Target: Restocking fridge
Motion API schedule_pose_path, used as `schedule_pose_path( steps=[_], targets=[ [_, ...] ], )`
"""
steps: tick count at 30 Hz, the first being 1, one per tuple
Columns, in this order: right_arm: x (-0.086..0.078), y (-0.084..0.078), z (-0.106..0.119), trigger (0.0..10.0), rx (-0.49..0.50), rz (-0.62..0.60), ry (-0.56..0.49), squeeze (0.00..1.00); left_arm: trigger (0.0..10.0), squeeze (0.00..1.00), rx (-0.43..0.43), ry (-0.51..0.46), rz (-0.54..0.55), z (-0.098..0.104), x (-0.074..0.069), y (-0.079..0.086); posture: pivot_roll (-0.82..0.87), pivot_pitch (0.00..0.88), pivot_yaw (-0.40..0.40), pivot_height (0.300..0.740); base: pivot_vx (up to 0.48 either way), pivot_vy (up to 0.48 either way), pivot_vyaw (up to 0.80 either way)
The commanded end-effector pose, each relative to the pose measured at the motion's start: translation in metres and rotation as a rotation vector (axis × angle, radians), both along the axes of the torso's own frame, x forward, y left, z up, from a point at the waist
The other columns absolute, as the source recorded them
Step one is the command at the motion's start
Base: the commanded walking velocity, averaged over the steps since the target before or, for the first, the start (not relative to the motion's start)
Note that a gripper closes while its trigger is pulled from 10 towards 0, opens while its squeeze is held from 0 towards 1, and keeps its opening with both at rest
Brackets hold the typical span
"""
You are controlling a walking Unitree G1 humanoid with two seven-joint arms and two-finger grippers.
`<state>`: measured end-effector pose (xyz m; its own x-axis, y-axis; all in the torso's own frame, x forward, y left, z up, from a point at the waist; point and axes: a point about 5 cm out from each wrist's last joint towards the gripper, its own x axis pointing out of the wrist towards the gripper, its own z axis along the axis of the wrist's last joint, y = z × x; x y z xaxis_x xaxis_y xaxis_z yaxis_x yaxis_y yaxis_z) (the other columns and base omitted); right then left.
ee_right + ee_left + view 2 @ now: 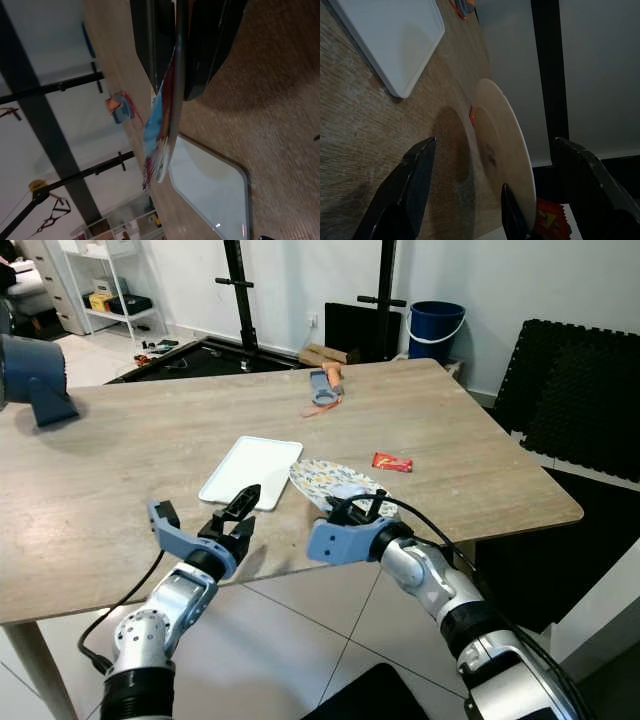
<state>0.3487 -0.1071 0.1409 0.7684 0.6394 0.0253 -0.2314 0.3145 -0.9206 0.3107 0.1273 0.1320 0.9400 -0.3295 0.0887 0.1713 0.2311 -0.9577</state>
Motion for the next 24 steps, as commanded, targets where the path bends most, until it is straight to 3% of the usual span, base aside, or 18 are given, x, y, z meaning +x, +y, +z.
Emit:
schedule_pose_path(
  steps=[1,9,16,24],
  targets=[
    [0.0,0.003,0.006,10.0,-0.022,0.024,-0.05,0.0,10.0,0.44,-0.069,0.066,-0.022,-0.018,-0.013,-0.017,0.0,0.069,0.04,0.74,0.0,0.0,0.0],
    [-0.012,0.011,-0.007,10.0,-0.077,0.079,-0.082,0.0,10.0,0.36,-0.064,0.069,-0.023,-0.018,-0.012,-0.016,-0.01,0.07,0.042,0.74,0.0,0.0,0.0],
    [-0.022,0.019,-0.018,10.0,-0.11,0.135,-0.091,0.0,10.0,0.36,-0.062,0.071,-0.02,-0.019,-0.012,-0.014,-0.01,0.07,0.042,0.74,0.0,0.0,0.0],
    [-0.033,0.028,-0.02,10.0,-0.145,0.211,-0.183,0.0,10.0,0.32,-0.087,0.073,-0.035,-0.02,-0.011,-0.015,-0.01,0.07,0.043,0.74,0.0,0.0,0.0]
  ],
)
